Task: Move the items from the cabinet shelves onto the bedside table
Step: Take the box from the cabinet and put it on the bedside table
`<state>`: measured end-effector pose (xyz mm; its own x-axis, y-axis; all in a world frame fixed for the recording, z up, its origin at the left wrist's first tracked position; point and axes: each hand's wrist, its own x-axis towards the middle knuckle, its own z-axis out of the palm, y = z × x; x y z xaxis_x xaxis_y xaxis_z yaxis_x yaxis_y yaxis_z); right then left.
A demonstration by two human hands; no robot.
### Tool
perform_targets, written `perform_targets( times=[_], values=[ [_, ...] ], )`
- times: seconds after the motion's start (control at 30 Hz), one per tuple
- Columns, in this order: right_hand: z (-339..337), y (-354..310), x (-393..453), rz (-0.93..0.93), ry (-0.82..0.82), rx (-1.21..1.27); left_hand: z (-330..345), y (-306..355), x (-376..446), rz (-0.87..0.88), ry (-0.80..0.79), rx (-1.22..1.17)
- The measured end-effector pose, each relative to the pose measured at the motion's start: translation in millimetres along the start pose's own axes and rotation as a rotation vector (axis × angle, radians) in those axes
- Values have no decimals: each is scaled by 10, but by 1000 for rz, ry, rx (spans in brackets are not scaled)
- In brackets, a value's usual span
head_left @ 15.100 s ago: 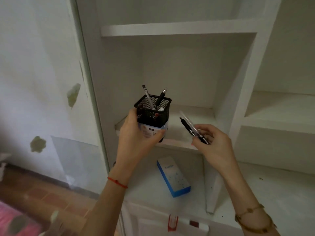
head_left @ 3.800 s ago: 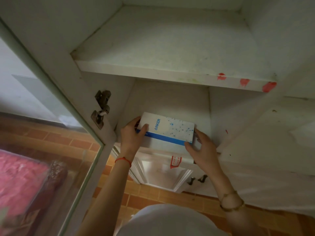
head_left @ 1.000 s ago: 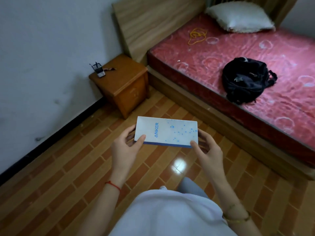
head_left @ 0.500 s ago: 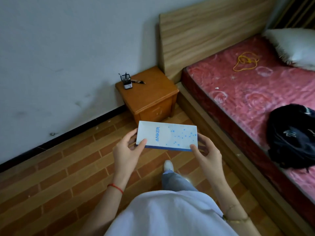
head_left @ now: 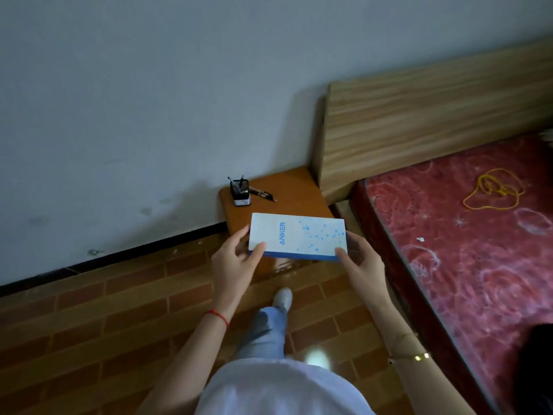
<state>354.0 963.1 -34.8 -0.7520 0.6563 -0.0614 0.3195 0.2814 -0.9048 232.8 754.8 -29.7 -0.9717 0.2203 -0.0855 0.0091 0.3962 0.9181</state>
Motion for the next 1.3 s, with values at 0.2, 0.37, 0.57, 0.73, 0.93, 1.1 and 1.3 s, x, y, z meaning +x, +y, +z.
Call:
perform_targets(
  times=[0.2, 0.37, 0.57, 0.73, 0.93, 1.1, 1.3],
  values=[
    [252, 89, 1398, 18, -49, -22, 506, 54, 1130, -9, 23, -13],
    [455, 110, 2391, 73, -88, -44, 911, -7, 2036, -101, 52, -38],
    [667, 331, 3501, 189, -186, -80, 1427, -101, 2839, -249, 49, -40],
    [1002, 797, 4330, 165, -267, -152, 1950, -459, 3439, -367, 108, -54],
    [1530, 1631, 5040, 119, -296, -239, 2626, -1221, 4036, -495, 187, -95],
    [1890, 2328, 5325, 128, -339, -298, 3000, -1820, 4296, -502, 222, -33],
    [2133, 2839, 5472, 108, -400, -374, 3234, -2342, 4421, -500, 203, 66]
  ],
)
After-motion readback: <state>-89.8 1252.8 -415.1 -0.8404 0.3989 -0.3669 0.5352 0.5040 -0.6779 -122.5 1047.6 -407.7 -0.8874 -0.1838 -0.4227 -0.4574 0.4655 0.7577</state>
